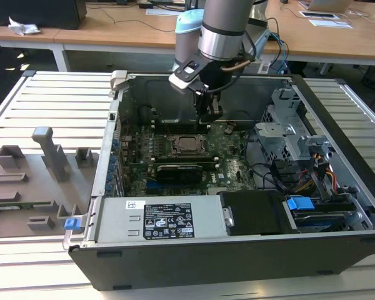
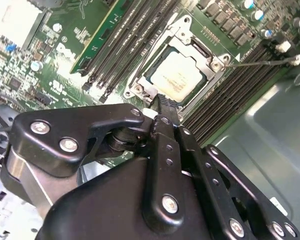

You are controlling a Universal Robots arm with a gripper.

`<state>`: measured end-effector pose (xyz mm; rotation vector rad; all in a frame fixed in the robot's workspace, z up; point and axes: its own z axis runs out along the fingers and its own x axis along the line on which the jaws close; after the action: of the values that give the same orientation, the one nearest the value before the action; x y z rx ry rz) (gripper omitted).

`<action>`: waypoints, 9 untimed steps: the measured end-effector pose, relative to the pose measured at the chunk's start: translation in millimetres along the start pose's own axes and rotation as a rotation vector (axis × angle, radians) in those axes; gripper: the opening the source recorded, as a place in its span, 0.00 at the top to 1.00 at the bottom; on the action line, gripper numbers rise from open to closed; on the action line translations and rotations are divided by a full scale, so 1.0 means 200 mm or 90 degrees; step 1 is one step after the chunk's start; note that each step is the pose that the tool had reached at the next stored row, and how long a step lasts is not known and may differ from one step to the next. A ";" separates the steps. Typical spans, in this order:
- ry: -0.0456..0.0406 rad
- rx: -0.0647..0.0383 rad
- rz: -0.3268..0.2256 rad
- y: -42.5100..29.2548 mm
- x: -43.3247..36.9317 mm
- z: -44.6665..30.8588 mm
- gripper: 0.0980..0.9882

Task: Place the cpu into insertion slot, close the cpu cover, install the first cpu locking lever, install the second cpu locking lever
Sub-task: 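Install the first cpu locking lever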

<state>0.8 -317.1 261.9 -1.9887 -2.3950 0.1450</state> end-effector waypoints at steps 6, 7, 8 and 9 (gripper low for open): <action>-0.0075 -0.003 -0.086 0.000 0.000 0.000 0.99; -0.0103 -0.005 -0.117 0.000 0.000 0.000 0.99; -0.0115 -0.005 -0.131 0.000 0.000 0.000 0.99; -0.0126 -0.006 -0.143 0.000 0.000 0.000 0.99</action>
<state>0.8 -317.1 261.9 -1.7112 -2.6131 0.1491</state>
